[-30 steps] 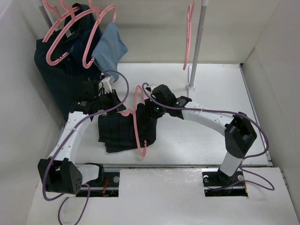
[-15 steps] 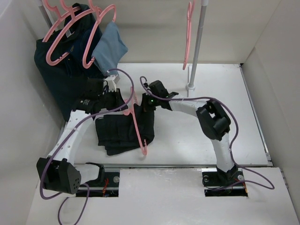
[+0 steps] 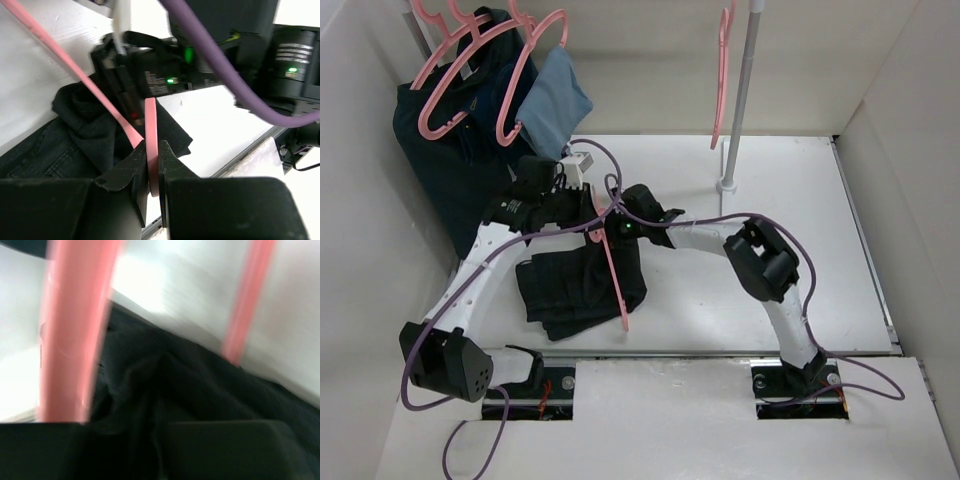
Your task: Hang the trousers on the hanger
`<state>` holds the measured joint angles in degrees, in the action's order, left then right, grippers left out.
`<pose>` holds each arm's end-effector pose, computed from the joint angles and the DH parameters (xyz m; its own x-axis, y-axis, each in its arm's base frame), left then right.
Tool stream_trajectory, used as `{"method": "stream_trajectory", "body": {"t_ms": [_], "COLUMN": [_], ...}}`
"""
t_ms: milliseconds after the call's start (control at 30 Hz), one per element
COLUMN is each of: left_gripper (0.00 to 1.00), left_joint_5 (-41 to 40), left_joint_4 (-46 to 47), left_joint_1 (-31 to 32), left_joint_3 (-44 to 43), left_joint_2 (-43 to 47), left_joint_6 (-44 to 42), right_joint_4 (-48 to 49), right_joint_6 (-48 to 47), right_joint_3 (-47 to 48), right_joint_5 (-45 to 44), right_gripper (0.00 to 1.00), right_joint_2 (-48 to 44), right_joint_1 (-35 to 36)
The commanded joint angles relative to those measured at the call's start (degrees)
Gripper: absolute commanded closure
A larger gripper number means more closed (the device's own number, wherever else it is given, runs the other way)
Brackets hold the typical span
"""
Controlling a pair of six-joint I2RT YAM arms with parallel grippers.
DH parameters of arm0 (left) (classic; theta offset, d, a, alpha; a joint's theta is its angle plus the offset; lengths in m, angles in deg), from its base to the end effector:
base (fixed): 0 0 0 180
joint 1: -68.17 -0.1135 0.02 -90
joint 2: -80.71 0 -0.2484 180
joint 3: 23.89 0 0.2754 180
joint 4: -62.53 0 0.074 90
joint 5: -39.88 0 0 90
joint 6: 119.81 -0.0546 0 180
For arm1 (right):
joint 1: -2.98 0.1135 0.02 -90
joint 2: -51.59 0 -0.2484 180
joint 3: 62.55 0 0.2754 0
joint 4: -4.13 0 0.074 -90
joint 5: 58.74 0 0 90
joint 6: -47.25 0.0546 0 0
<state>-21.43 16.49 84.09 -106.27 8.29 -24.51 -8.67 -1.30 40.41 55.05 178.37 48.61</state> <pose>0.2955 -0.1115 0.3261 -0.6206 0.0928 -0.7786 0.5588 0.7489 -0.3562 0.3480 0.3872 0.1273 -0.8955 -0.0492 -0.4423 -0.3838 0.5884 0.7117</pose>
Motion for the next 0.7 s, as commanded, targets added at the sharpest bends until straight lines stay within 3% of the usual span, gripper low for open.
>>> {"method": "stream_trajectory", "body": {"t_ms": [0, 33, 133, 333, 500, 667], "left_gripper": [1.00, 1.00, 1.00, 1.00, 1.00, 1.00], "left_joint_5": [4.3, 3.3, 0.3, -0.7, -1.3, -0.7], "left_joint_4": [4.9, 4.9, 4.9, 5.5, 5.0, 5.0], "left_joint_1": [1.0, 1.0, 1.0, 1.0, 1.6, 1.6], "left_joint_3": [-3.2, -3.2, -3.2, -2.6, -3.9, -3.9], "left_joint_2": [0.0, 0.0, 1.1, 1.1, 0.0, -0.6], "left_joint_6": [-1.5, -1.5, -1.5, -1.0, -1.0, -1.0], "right_joint_4": [-5.9, -8.0, -17.6, -25.2, -21.7, -17.0], "right_joint_6": [-2.8, -6.1, -13.6, -18.8, -16.5, -13.6], "right_joint_3": [-3.5, -4.4, -5.6, -10.0, -14.8, -12.5], "right_joint_5": [-1.9, -3.5, -9.9, -13.3, -12.0, -4.5], "right_gripper": [0.77, 0.59, 0.40, 0.35, 0.37, 0.39], "right_joint_2": [-7.2, -9.1, -15.4, -21.7, -28.1, -25.9], "right_joint_1": [-0.1, -0.6, -1.3, -1.3, 0.3, 3.6]}}
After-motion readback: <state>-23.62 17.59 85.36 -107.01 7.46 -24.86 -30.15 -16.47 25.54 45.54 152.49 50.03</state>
